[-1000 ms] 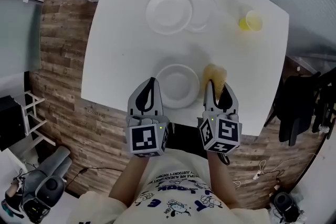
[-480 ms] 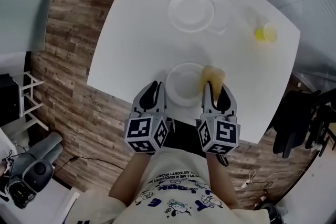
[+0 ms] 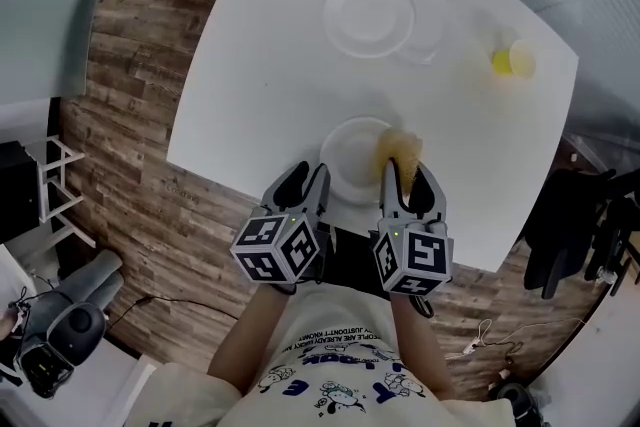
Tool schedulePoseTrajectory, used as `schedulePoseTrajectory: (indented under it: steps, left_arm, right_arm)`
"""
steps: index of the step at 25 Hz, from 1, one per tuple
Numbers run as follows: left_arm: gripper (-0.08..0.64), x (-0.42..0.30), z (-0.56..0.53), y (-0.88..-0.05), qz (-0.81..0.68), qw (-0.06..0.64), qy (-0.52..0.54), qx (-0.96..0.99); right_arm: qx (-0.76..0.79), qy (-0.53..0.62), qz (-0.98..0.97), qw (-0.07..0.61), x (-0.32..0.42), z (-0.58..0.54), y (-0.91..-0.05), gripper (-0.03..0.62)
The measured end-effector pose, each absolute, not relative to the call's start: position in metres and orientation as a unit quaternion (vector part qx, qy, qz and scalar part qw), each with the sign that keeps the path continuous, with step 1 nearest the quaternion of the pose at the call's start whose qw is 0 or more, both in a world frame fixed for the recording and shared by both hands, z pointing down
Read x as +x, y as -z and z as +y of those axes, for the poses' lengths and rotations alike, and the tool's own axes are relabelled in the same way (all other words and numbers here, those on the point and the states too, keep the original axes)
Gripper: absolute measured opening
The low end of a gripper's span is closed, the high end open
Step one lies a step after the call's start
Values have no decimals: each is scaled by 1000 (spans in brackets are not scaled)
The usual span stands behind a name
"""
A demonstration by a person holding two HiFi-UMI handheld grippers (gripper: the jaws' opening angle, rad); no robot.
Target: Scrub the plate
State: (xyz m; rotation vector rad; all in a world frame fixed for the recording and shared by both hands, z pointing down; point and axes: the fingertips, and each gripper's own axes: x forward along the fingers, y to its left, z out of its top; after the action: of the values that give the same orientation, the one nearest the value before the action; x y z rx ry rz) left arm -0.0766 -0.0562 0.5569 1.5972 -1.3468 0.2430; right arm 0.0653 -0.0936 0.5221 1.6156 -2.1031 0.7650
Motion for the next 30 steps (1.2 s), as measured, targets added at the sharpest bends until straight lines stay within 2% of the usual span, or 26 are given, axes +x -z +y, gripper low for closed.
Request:
schedulePoseTrajectory:
  steps: [20, 21, 23, 30]
  left_arm:
    - [153, -49, -56, -568, -507, 535, -104, 668]
    - [148, -49, -56, -569, -506, 538, -103, 666]
    - [89, -50, -55, -570, -506, 541, -101, 664]
    - [75, -48, -57, -567, -492, 550, -75, 671]
  right_arm:
    - [572, -272, -749, 196, 64, -92, -529, 126]
    - [572, -272, -749, 196, 64, -92, -529, 126]
    - [572, -271, -749, 196, 64, -92, -528, 126]
    - [571, -271, -749, 196, 64, -91, -528, 126]
